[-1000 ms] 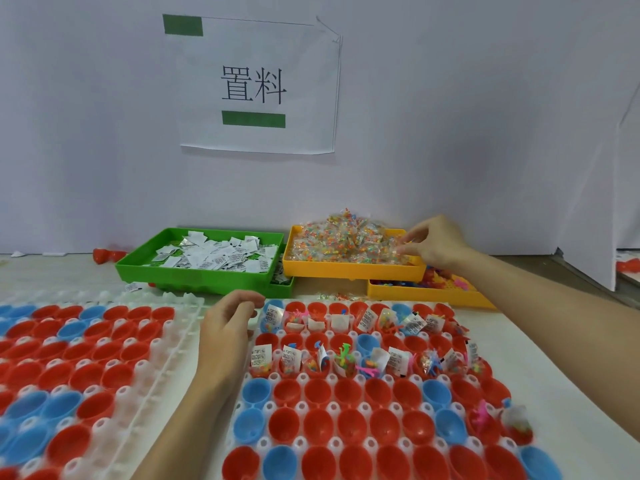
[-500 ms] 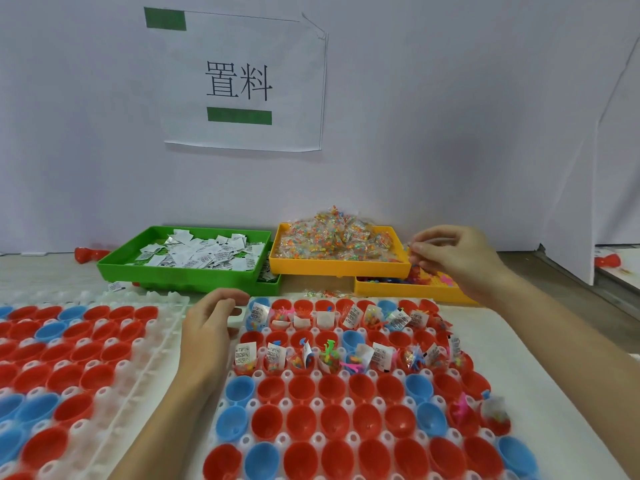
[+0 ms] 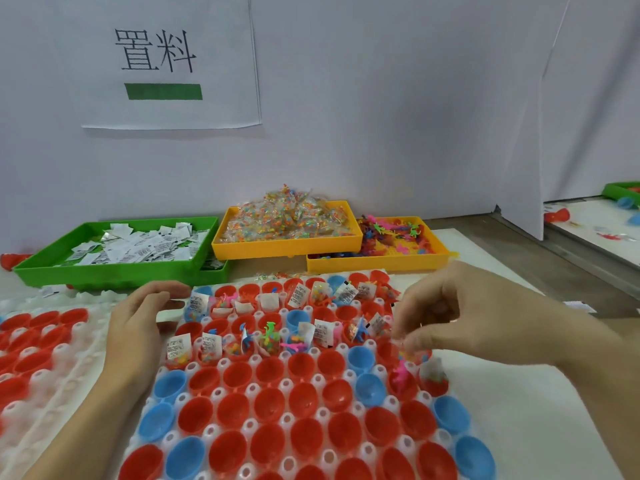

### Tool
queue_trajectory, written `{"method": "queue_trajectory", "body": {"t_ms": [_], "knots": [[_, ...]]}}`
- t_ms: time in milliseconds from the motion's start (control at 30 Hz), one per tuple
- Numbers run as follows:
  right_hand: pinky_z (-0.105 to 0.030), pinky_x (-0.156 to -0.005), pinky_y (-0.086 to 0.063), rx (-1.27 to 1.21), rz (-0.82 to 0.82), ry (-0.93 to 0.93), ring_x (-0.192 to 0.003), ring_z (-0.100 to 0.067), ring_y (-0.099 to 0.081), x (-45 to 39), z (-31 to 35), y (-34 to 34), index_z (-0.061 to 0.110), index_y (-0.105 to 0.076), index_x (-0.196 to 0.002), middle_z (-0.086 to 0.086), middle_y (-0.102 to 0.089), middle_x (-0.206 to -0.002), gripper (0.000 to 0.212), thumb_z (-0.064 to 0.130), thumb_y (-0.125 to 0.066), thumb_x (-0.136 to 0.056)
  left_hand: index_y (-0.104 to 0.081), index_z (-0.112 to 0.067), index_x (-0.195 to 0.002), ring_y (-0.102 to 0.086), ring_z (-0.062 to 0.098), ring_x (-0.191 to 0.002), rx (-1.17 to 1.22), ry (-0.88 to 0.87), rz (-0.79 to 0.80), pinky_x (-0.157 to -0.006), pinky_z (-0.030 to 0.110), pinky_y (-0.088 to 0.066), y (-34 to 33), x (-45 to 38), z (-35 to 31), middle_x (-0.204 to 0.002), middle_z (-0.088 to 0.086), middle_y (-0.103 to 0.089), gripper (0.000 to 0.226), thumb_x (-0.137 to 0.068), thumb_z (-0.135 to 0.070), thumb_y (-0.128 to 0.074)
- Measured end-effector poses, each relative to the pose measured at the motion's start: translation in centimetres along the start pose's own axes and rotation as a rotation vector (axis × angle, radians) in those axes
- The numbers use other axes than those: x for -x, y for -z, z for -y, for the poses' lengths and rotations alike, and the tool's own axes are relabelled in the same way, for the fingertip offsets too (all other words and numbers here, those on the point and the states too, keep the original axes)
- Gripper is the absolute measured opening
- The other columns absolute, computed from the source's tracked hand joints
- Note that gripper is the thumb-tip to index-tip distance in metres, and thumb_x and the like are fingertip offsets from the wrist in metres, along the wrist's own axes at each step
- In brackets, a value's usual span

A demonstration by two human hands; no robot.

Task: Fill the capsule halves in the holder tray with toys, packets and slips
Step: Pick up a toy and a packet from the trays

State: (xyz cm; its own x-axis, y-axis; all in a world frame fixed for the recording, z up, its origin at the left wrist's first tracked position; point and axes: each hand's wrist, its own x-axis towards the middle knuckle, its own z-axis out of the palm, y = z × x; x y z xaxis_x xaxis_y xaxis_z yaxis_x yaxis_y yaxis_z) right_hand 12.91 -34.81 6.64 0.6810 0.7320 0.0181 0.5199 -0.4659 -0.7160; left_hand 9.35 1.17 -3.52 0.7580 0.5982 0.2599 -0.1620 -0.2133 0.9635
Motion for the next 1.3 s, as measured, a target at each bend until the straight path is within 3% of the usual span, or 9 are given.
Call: {"method": "queue_trajectory", "body": {"t_ms": [233,567,767,1000,1300], "knots": [[0.002,-0.061,-0.041,0.235,-0.035,-0.017,-0.065,0.020,-0.057,0.2,0.3,-1.4,0.062,-0.062,-0.064,0.039,-0.061,-0.066,0.042,0.028,-0.082,-0.080,-0.069,-0.015,-0.084,-0.063,0.020,-0.093,-0.019,-0.014,-0.001,-0.075,0.041,-0.049,-0.2,0.0,0.0,-0.094,0.004,-0.070,0.039,-0.099,-0.002,-0.035],[-0.005,-0.056,-0.046,0.198,-0.001,-0.104,-0.065,0.015,-0.062,-0.1,0.3,-2.0,0.063,-0.060,-0.055,0.035,-0.061,-0.060,0.054,0.021,-0.082,-0.080,-0.069,-0.013,-0.084,-0.062,0.026,-0.098,-0.010,-0.013,-0.009,-0.076,0.044,-0.049,-0.1,0.0,0.0,-0.096,0.007,-0.070,0.039,-0.099,-0.002,-0.035],[-0.010,-0.067,-0.048,0.265,0.077,-0.104,-0.082,0.004,-0.062,-0.2,0.6,-1.6,0.044,-0.073,-0.070,0.026,-0.069,-0.080,0.023,0.025,-0.079,-0.082,-0.069,-0.014,-0.084,-0.060,0.032,-0.106,-0.018,-0.006,-0.016,-0.088,0.057,-0.047,-0.1,-0.1,-0.1,-0.098,0.008,-0.070,0.038,-0.099,-0.002,-0.035],[-0.016,-0.070,-0.051,0.263,0.079,-0.087,-0.080,0.001,-0.064,-0.3,0.8,-1.7,0.040,-0.075,-0.070,0.024,-0.071,-0.080,0.021,0.024,-0.076,-0.083,-0.069,-0.014,-0.084,-0.059,0.035,-0.109,-0.011,-0.009,-0.008,-0.088,0.057,-0.046,-0.1,-0.1,0.0,-0.098,0.007,-0.070,0.039,-0.098,-0.001,-0.035],[-0.007,-0.068,-0.047,0.220,0.084,-0.104,-0.075,0.007,-0.063,-0.4,0.8,-2.0,0.039,-0.077,-0.072,0.027,-0.069,-0.075,0.021,0.022,-0.078,-0.084,-0.069,-0.012,-0.085,-0.059,0.036,-0.108,-0.014,-0.008,-0.003,-0.089,0.060,-0.046,0.0,0.0,-0.1,-0.099,0.010,-0.069,0.038,-0.098,0.000,-0.035]]}}
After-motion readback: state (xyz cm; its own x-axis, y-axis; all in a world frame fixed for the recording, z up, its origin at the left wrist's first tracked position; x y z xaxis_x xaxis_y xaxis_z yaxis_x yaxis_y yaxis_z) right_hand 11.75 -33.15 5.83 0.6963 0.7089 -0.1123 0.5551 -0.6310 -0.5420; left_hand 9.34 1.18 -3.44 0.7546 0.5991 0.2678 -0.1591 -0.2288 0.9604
